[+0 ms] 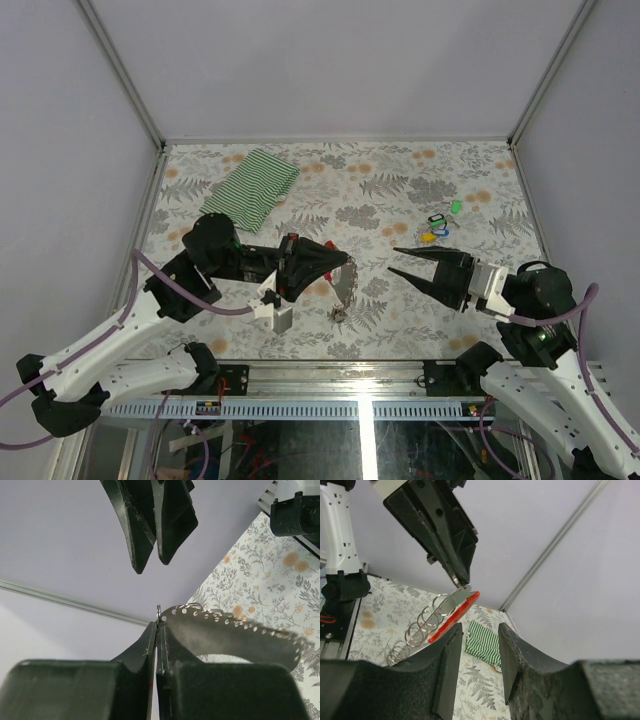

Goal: Put the keys on the keyring

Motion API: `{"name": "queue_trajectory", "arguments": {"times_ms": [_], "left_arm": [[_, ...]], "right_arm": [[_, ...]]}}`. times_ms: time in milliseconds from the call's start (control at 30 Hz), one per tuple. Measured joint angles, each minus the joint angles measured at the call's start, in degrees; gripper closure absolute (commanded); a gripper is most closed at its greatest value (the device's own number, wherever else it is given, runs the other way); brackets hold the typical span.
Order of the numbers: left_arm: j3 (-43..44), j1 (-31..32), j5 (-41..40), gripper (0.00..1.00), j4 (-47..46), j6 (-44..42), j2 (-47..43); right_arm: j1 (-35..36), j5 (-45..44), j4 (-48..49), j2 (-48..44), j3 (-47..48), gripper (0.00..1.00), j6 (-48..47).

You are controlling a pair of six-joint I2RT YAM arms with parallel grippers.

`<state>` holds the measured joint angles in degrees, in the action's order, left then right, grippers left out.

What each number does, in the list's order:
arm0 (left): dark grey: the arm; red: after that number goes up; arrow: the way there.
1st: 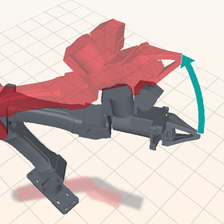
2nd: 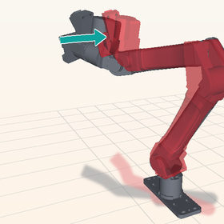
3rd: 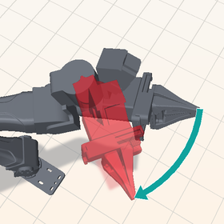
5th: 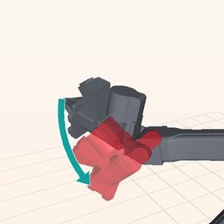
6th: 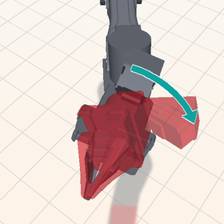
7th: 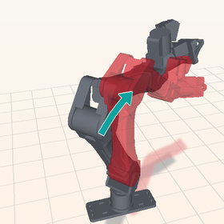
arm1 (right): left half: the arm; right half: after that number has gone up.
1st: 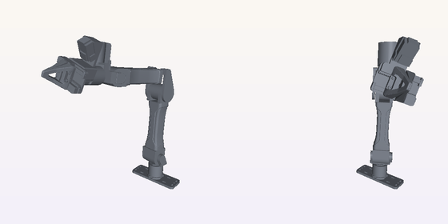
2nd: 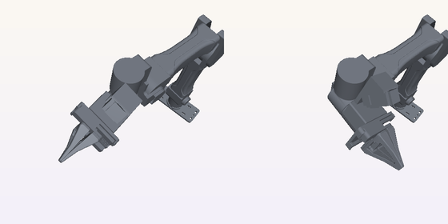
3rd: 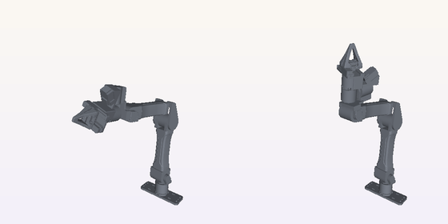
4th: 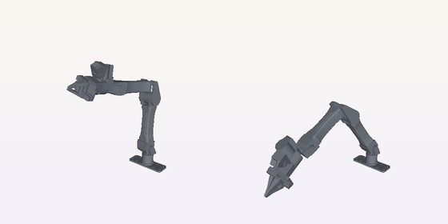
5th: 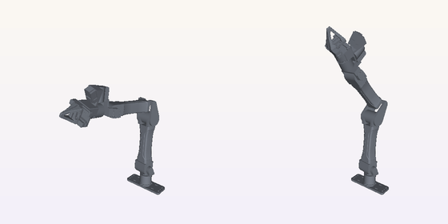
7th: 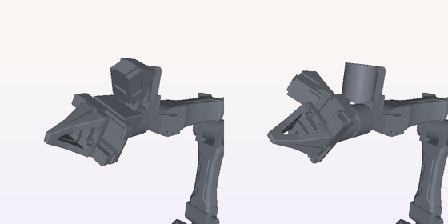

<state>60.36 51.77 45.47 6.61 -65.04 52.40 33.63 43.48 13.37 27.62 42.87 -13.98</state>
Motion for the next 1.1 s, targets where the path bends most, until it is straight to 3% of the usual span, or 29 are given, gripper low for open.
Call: {"name": "queue_trajectory", "arguments": {"times_ms": [400, 1100], "left_arm": [[5.29, 3.45, -10.01, 1.0, 9.03, 2.43, 3.21], [15.08, 5.57, -19.28, 1.0, 16.2, 26.8, 9.14]], "right_arm": [[0.0, 2.75, -7.1, 6.75, 4.2, 0.63, -4.81], [0.17, 6.84, -8.39, 11.78, 6.1, 0.62, -5.11]]}}
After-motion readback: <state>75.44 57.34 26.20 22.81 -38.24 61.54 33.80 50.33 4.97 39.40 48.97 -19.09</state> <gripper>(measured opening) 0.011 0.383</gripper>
